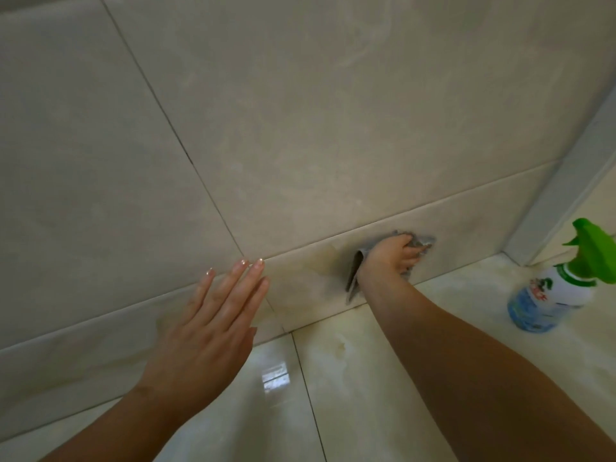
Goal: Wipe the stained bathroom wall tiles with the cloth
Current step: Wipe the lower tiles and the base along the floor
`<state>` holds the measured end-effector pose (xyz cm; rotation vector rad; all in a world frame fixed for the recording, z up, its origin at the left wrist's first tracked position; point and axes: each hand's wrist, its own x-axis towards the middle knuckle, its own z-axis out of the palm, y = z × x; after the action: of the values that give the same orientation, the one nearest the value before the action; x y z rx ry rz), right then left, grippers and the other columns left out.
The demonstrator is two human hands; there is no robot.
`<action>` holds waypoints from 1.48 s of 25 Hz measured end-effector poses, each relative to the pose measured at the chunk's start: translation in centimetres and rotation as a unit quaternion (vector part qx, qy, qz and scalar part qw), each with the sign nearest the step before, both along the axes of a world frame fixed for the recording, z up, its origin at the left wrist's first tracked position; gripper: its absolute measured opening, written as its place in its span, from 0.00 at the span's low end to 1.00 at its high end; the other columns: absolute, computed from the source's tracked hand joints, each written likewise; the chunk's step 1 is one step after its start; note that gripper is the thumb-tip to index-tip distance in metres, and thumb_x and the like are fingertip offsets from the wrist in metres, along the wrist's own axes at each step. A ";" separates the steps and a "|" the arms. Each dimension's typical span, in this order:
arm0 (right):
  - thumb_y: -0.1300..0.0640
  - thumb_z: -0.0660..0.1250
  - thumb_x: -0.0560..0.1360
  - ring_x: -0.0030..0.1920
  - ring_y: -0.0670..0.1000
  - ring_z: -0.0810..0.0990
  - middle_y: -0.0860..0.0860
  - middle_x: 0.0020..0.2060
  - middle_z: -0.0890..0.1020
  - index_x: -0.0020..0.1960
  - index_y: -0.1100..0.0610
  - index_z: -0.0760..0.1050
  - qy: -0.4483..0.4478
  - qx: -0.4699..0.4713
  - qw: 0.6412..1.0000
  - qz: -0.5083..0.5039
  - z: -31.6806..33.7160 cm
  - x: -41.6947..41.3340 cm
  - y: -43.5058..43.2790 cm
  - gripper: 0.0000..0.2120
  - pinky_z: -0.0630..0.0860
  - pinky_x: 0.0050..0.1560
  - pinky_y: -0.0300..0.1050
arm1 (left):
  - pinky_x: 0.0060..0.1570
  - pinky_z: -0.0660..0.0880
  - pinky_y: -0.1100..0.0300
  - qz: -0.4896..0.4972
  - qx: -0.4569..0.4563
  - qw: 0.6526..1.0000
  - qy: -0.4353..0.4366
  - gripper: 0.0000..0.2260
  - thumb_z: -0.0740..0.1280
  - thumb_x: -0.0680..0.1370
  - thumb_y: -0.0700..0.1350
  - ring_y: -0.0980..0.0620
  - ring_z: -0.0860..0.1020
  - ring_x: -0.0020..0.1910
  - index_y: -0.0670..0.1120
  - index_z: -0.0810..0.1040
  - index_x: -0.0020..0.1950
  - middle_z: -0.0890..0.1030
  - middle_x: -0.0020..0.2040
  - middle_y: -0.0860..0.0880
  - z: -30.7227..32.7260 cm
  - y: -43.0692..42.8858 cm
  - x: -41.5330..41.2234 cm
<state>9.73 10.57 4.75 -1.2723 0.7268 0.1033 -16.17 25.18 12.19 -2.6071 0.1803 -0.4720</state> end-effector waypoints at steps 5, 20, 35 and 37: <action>0.35 0.50 0.57 0.68 0.59 0.72 0.54 0.70 0.71 0.71 0.51 0.67 -0.009 0.142 0.988 0.054 -1.9 0.6 1.2 0.46 0.70 0.67 0.61 | 0.74 0.58 0.40 0.004 -0.006 1.000 -0.008 0.27 0.58 0.80 0.49 0.42 0.58 0.78 0.39 0.62 0.77 0.59 0.79 0.41 -0.4 0.6 -0.6; 0.49 0.47 0.84 0.78 0.54 0.44 0.54 0.79 0.44 0.79 0.57 0.42 -0.043 -0.065 0.997 0.008 3.1 -5.9 4.4 0.27 0.40 0.75 0.48 | 0.74 0.59 0.40 0.046 -0.042 0.998 -0.030 0.28 0.60 0.79 0.48 0.42 0.58 0.78 0.39 0.63 0.77 0.59 0.79 0.41 -2.2 2.9 -4.8; 0.48 0.60 0.77 0.73 0.69 0.49 0.61 0.75 0.46 0.75 0.53 0.50 -0.597 -0.619 0.453 0.237 -7.5 -8.4 3.2 0.32 0.43 0.74 0.68 | 0.73 0.59 0.40 0.089 -0.089 0.992 -0.012 0.29 0.60 0.79 0.49 0.43 0.56 0.79 0.40 0.61 0.78 0.57 0.80 0.42 -5.4 3.8 -5.1; 0.50 0.65 0.75 0.76 0.65 0.46 0.58 0.77 0.46 0.76 0.50 0.54 -0.662 -0.626 0.333 0.242 -7.9 -7.5 3.4 0.34 0.44 0.74 0.69 | 0.74 0.57 0.41 0.090 -0.091 0.992 -0.009 0.29 0.60 0.79 0.49 0.43 0.56 0.79 0.40 0.60 0.78 0.57 0.80 0.42 -5.7 3.8 -4.8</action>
<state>2.21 13.96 -3.13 -2.2848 -1.4605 -1.1789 -20.99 29.01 6.47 -2.7618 -0.1085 -0.4669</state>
